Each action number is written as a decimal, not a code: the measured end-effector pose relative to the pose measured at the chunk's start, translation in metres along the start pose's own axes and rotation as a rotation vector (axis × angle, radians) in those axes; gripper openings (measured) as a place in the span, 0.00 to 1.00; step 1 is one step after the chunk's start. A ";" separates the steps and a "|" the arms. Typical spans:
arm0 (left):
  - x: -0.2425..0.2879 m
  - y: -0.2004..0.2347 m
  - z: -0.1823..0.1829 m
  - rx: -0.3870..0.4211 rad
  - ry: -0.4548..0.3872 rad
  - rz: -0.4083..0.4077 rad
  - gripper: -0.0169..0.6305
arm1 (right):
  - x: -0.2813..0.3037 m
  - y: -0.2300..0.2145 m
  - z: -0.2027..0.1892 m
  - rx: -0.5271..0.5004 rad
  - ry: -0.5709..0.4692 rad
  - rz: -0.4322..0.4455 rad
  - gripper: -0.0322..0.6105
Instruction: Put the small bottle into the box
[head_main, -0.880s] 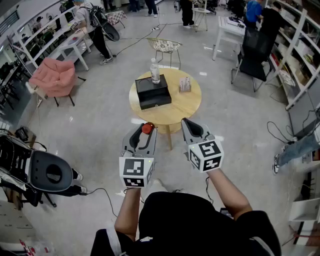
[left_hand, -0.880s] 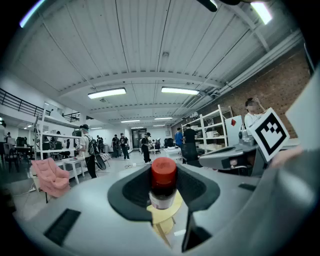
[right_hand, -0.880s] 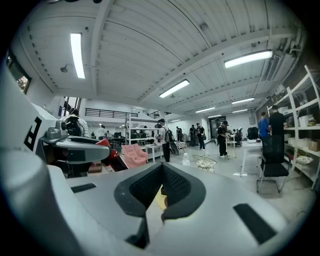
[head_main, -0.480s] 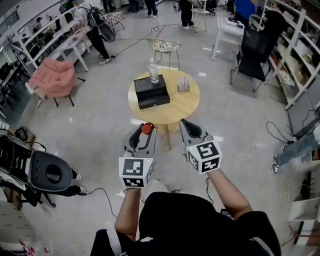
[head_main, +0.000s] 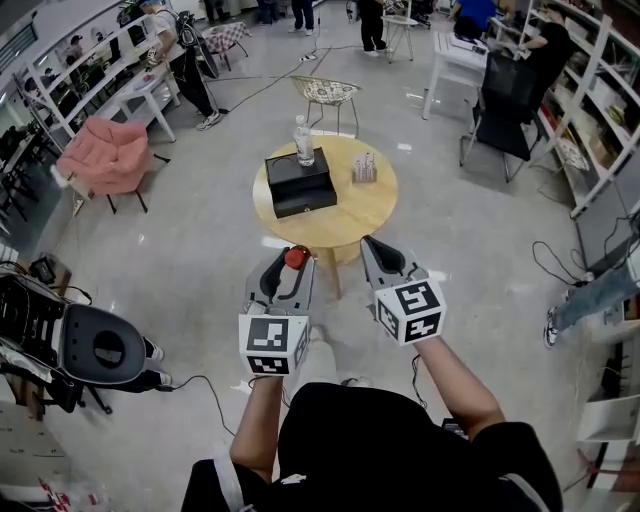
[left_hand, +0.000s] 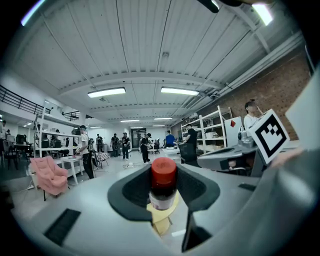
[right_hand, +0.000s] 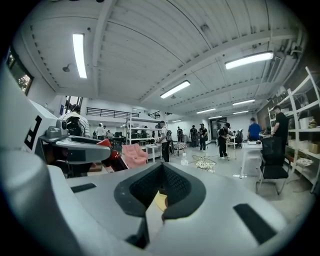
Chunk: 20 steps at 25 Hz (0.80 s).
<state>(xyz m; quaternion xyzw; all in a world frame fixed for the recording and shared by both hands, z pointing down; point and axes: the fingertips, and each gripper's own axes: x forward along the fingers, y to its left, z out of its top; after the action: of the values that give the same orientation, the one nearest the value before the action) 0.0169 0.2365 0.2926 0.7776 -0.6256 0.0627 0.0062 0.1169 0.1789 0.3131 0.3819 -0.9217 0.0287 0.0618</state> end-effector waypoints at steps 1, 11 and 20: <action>0.003 0.001 0.000 0.000 -0.001 0.001 0.26 | 0.002 -0.002 0.001 0.001 -0.001 0.001 0.05; 0.045 0.026 -0.004 -0.014 0.014 -0.002 0.26 | 0.043 -0.022 -0.002 0.005 0.020 0.003 0.05; 0.113 0.069 -0.003 -0.024 0.012 -0.011 0.26 | 0.115 -0.054 0.001 0.029 0.035 0.004 0.05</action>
<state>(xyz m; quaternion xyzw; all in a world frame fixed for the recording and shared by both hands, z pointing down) -0.0264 0.1118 0.3024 0.7806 -0.6219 0.0601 0.0197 0.0749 0.0602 0.3280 0.3805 -0.9207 0.0487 0.0722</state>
